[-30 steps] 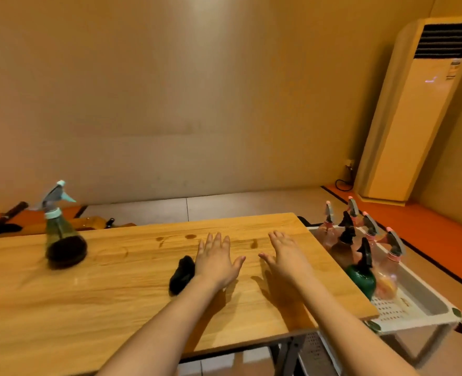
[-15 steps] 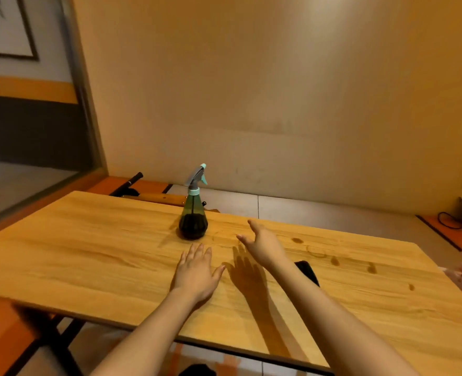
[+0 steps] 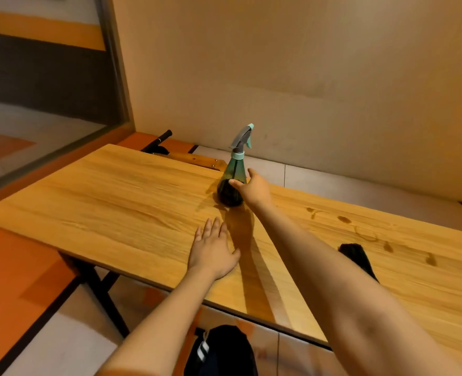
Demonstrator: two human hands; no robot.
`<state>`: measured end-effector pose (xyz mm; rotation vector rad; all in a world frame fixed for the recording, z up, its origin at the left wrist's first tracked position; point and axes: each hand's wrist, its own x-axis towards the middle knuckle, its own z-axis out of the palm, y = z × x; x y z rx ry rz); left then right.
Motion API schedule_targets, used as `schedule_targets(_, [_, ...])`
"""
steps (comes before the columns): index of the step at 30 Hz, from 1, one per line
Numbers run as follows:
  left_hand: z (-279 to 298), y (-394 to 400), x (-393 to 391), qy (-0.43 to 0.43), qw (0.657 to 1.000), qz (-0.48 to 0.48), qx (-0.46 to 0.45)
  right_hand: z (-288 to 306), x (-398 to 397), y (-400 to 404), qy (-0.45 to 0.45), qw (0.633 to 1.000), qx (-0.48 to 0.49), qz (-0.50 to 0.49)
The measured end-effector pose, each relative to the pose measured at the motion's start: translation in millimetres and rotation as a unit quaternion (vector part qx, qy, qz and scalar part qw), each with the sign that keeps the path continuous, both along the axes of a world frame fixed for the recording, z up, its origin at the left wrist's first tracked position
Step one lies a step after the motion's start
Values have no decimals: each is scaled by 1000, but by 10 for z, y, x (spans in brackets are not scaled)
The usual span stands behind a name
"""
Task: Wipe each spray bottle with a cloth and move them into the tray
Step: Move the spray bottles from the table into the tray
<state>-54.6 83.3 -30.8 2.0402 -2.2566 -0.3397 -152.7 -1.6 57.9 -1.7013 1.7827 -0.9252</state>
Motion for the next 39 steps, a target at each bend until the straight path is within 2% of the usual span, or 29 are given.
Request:
schedule_targets(4, [-26,-23,10,-21,1000,-4,-1,-45,169,-204,-79,996,-31,-16])
schedule_targets(9, [-80,-52,22,-24,1000,0,-11,-75,224,-378,-134,989,-42,-56])
schedule_targets(14, [-72,-34,16,-1,1000,2,-18,-77,121,-353,-148,988,-46,-16])
schedule_targets(21, [-50,-5,23,3,1000,0,-15,-69,-335,-24,-198,979,-21,35])
schedule_targets(29, [18,40,-55,-3,1000,11,9,102,-1170,529,-230,971,-69,-12])
schedule_targets(34, [129,277,-700,52,998,-21,-28,282,-1851,991,-232,963,-121,-56])
schedule_targets(39, [315,577,-1749,78,987,-127,-65,332,-2639,1500,-228,955,-147,-120])
